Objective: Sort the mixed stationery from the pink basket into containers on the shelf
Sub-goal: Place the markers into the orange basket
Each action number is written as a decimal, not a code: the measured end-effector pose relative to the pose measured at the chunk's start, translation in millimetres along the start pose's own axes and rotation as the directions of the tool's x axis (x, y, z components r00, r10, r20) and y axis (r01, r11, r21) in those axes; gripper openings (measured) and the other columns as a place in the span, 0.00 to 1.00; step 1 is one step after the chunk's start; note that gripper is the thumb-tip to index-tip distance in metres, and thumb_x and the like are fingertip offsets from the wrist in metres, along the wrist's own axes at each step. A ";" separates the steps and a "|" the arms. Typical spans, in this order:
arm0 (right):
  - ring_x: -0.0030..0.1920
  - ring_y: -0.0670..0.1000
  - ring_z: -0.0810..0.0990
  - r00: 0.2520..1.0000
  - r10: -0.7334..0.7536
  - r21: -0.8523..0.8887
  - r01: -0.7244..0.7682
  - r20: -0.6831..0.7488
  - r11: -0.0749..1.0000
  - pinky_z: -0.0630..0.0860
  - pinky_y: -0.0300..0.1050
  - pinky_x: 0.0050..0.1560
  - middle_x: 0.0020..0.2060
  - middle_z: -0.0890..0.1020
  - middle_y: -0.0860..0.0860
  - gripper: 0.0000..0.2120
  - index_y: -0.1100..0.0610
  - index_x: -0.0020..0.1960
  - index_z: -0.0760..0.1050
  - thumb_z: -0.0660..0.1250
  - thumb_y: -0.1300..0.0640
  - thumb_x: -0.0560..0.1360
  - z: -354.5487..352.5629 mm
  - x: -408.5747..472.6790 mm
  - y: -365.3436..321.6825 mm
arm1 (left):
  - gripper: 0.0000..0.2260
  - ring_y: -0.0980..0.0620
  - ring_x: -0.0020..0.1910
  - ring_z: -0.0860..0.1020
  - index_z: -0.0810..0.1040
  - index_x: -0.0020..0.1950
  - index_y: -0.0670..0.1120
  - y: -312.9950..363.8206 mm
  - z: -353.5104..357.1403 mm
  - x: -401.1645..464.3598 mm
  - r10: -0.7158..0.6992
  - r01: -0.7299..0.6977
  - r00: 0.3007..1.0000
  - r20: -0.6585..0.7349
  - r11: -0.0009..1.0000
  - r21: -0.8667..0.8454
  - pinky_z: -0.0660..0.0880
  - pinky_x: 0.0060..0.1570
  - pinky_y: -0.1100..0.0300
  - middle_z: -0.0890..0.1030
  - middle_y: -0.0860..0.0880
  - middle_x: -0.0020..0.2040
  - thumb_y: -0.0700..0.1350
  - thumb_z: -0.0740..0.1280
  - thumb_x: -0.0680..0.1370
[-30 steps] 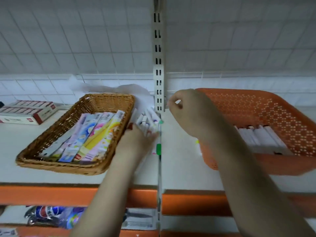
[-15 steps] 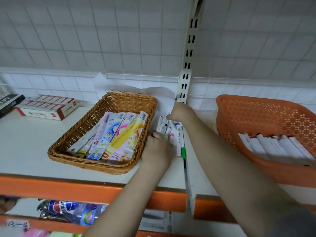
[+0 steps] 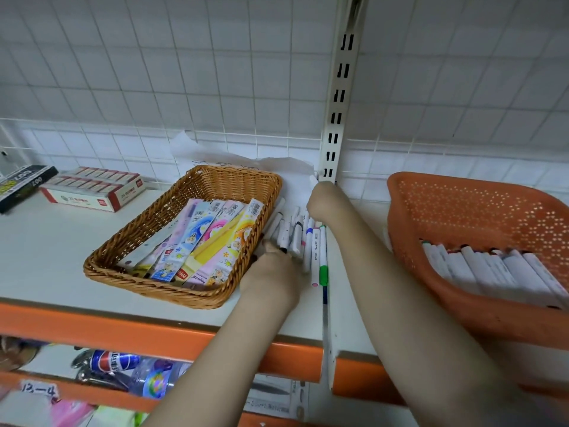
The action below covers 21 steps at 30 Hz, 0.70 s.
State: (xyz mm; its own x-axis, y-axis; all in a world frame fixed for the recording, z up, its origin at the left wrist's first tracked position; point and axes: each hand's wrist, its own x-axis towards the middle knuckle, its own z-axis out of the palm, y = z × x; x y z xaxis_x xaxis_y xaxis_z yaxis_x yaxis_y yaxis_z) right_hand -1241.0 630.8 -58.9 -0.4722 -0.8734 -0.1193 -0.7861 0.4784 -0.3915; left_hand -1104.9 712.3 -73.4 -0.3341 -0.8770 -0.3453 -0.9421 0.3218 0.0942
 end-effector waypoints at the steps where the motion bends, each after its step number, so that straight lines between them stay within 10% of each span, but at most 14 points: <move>1: 0.55 0.58 0.73 0.999 0.023 -0.016 -0.024 -0.025 1.000 0.67 0.42 0.39 0.55 0.72 0.59 0.18 0.61 0.64 0.69 0.56 0.68 0.75 -2.2 -5.1 2.9 | 0.28 0.43 0.70 0.66 0.45 0.76 0.36 -0.5 0.8 -3.2 0.005 -0.005 1.000 0.014 1.000 0.003 0.68 0.66 0.51 0.61 0.39 0.73 0.35 0.54 0.80; 6: 0.62 0.59 0.67 0.992 0.121 -0.190 -0.126 -0.041 0.974 0.70 0.57 0.63 0.61 0.68 0.59 0.21 0.66 0.68 0.63 0.57 0.68 0.75 -10.7 -41.5 27.9 | 0.29 0.43 0.70 0.65 0.44 0.76 0.36 -5.1 5.9 -17.3 -0.004 0.003 0.999 0.037 0.999 0.032 0.69 0.65 0.50 0.59 0.39 0.73 0.33 0.56 0.78; 12: 0.65 0.60 0.67 0.986 0.160 -0.148 -0.150 0.054 0.978 0.70 0.61 0.63 0.67 0.66 0.59 0.33 0.56 0.76 0.53 0.57 0.69 0.73 -2.9 -57.6 37.4 | 0.37 0.42 0.63 0.73 0.41 0.78 0.47 -14.1 8.5 -21.5 0.006 -0.008 1.000 -0.027 0.997 -0.080 0.74 0.56 0.50 0.70 0.41 0.67 0.33 0.59 0.75; 21: 0.63 0.60 0.71 0.964 0.254 -0.045 -0.258 -0.073 0.965 0.67 0.61 0.64 0.63 0.69 0.59 0.22 0.61 0.67 0.63 0.59 0.65 0.73 9.8 -56.2 34.8 | 0.25 0.47 0.49 0.75 0.56 0.75 0.54 -32.6 14.3 -36.2 0.049 -0.089 0.986 -0.160 0.963 -0.254 0.71 0.43 0.55 0.76 0.47 0.53 0.40 0.56 0.80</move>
State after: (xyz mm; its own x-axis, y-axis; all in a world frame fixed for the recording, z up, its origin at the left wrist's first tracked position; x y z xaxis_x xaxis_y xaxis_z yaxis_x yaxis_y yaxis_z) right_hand -1237.9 695.6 -74.8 -0.6842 -0.7142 -0.1479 -0.6552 0.6909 -0.3056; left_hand -1061.6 738.7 -77.3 -0.3801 -0.9059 -0.1866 -0.8848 0.2974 0.3586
